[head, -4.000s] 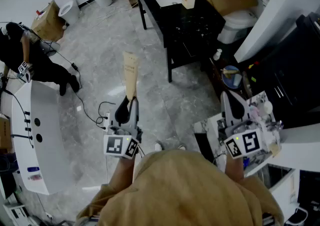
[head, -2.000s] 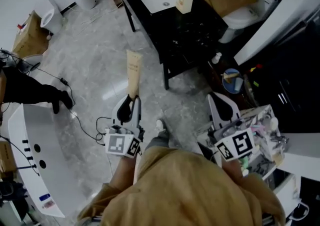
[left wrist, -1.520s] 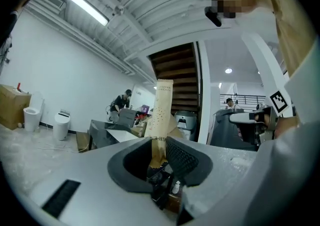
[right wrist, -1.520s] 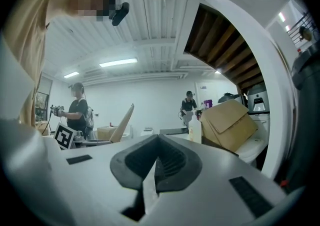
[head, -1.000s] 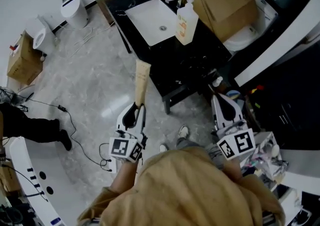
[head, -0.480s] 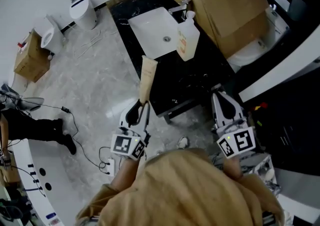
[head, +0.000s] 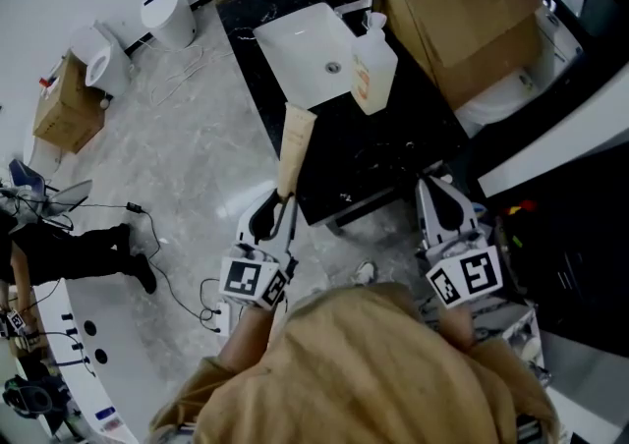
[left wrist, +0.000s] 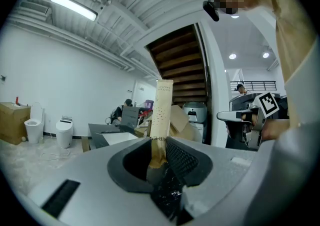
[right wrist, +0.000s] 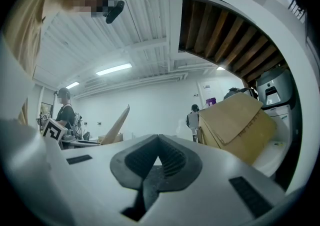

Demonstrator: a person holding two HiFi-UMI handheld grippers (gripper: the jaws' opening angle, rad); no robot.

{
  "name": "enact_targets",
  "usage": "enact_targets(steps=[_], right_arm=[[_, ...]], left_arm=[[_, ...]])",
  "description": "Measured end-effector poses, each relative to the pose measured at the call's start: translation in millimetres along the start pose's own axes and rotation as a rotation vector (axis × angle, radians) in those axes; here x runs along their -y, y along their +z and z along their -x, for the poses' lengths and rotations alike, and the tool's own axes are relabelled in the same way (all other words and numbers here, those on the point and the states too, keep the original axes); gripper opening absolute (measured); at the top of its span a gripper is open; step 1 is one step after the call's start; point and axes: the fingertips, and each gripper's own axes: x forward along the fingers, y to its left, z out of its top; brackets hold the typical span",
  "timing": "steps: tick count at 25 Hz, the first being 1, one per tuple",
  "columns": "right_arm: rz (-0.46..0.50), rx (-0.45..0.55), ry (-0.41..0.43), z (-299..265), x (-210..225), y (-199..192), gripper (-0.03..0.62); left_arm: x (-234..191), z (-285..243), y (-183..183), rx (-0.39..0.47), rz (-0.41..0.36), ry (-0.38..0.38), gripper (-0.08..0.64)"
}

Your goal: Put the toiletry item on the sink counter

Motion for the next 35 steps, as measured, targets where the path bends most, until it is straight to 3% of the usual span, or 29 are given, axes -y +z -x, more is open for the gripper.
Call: enact_targets(steps=[20,35], right_arm=[[0.016,0.001,0.035,-5.2,-17.7,4.7,0.002],[0.0,-0.009,0.011,9.8,-13.0,-1.7,0.002]], left_arm=[[-17.2,-48.5,-15.0,-0.126,-0.101,-0.035,0.081],[-17.4,-93.3,-70.0,-0.285,-0.101,-0.053,0.081]])
